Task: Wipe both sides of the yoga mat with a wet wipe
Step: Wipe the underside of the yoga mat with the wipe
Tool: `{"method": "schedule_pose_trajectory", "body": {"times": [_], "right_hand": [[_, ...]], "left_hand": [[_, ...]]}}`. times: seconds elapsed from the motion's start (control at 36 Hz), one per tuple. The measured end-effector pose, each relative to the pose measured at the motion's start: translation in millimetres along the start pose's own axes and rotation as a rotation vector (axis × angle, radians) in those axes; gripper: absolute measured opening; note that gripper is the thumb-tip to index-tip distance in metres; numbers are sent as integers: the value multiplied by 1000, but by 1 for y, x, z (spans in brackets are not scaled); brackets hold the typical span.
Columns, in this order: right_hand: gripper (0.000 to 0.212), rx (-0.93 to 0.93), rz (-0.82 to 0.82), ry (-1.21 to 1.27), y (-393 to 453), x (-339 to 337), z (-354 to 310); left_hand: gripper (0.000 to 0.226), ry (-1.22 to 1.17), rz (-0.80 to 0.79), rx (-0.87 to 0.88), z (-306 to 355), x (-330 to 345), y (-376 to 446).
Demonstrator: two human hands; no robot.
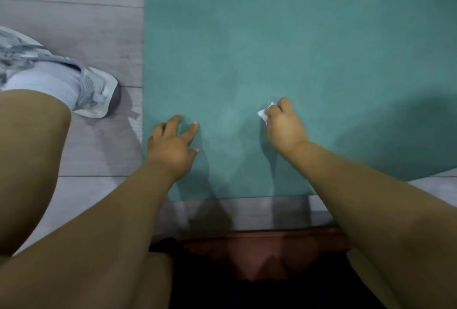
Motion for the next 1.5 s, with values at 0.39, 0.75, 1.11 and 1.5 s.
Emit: {"method": "schedule_pose_trajectory", "body": {"times": [0.39, 0.75, 1.11, 1.5], "right_hand": [[45, -798, -491, 6, -66, 59, -119], [20, -336, -46, -60, 30, 30, -105], [18, 39, 24, -76, 142, -25, -9], [27, -635, -33, -89, 114, 14, -116]], "left_hand": [[47, -73, 170, 94, -22, -22, 30], [36, -224, 264, 179, -23, -33, 42], [43, -137, 375, 181, -37, -47, 73], [49, -282, 451, 131, -57, -66, 91]]}}
Point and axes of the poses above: each hand's wrist, its own y-axis towards the middle knuckle, its own x-axis out of the palm, z = x × y, the point moved 8 cm from there along y, towards the middle knuckle, and after that the axes turned 3 degrees about -x, right-handed, at the moved point
